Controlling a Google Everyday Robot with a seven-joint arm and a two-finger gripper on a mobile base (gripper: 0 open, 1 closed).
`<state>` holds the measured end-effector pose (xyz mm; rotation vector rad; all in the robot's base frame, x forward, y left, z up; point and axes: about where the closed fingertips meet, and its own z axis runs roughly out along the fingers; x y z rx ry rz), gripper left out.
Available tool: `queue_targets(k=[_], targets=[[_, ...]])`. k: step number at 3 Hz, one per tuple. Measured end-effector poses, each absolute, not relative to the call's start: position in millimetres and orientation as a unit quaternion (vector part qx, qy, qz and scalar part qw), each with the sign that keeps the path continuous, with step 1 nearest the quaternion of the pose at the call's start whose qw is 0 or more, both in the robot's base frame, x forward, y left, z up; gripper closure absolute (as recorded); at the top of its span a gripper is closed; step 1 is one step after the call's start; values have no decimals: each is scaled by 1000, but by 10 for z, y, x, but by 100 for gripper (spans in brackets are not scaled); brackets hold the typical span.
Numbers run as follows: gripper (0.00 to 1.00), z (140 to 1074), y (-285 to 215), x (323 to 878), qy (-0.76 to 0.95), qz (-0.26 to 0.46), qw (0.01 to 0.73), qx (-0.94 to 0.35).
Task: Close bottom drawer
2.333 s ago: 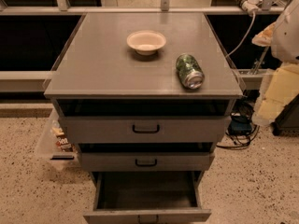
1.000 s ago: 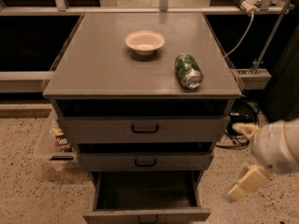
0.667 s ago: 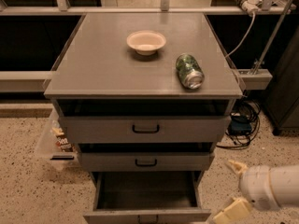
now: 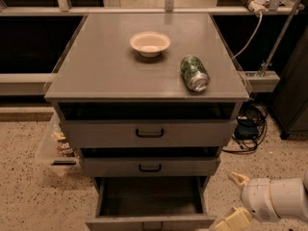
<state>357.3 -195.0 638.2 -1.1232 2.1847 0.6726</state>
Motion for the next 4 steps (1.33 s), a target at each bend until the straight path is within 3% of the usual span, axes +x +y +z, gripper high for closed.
queue_targets(k=[3,4], targets=[[0,4741,-2529,3967,855,325,295,-277],[16,4356,-2666,4119,870,326,277,-246]])
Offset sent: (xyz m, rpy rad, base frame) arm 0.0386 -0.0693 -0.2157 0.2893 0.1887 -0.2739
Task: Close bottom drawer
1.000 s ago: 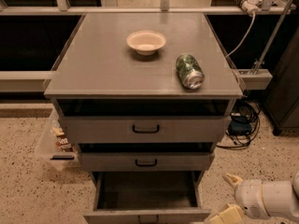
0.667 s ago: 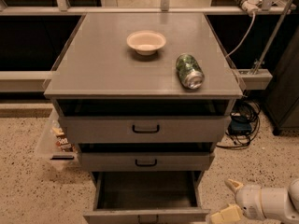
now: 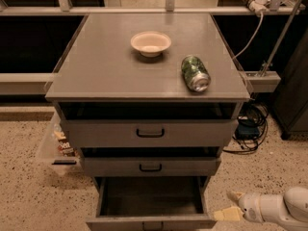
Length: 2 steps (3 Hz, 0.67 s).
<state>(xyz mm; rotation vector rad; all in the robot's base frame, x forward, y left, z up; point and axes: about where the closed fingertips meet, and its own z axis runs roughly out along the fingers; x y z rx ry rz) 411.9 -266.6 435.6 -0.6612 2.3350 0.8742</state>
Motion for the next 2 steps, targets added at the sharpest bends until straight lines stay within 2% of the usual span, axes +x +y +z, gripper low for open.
queue_targets(k=[2], targets=[[63,4311,-2676,4125,871,327,275,-244]])
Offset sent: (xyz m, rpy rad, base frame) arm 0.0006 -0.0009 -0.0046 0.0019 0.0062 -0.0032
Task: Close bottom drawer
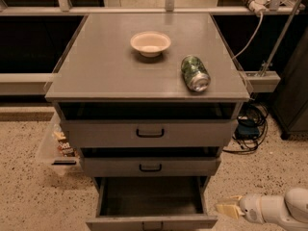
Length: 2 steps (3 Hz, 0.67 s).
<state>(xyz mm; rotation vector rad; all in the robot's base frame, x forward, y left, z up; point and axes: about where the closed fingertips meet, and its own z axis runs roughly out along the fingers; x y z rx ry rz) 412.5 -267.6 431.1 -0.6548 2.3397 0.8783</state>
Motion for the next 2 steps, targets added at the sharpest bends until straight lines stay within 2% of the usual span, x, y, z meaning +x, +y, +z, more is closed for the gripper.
queue_targets(k=[1,2], targets=[[86,4239,-2659,4151,870,332,273,-240],[100,3828,-2712,4298,878,334,260,-222]])
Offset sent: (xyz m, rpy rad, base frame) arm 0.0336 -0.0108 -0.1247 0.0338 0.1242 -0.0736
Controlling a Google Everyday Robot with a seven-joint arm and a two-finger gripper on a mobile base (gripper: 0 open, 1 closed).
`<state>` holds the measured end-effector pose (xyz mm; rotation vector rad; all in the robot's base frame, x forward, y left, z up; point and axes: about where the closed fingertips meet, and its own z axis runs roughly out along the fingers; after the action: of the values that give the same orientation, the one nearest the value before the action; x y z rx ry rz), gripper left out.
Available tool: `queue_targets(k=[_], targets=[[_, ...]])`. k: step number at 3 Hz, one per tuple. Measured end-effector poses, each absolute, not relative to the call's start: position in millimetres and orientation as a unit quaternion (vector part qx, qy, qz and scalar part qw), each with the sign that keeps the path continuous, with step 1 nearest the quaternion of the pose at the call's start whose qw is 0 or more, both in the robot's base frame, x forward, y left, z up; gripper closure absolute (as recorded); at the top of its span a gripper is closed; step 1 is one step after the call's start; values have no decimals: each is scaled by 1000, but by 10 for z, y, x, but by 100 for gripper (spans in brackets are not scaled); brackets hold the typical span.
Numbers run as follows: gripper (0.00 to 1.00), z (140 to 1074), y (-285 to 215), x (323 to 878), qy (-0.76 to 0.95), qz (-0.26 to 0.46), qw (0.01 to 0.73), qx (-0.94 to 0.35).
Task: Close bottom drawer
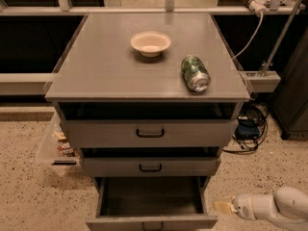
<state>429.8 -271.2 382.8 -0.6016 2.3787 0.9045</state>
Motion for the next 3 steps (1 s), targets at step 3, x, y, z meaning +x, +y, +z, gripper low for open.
queue_targets(k=[3], targets=[[100,2343,-2738,4402,863,430,207,-165]])
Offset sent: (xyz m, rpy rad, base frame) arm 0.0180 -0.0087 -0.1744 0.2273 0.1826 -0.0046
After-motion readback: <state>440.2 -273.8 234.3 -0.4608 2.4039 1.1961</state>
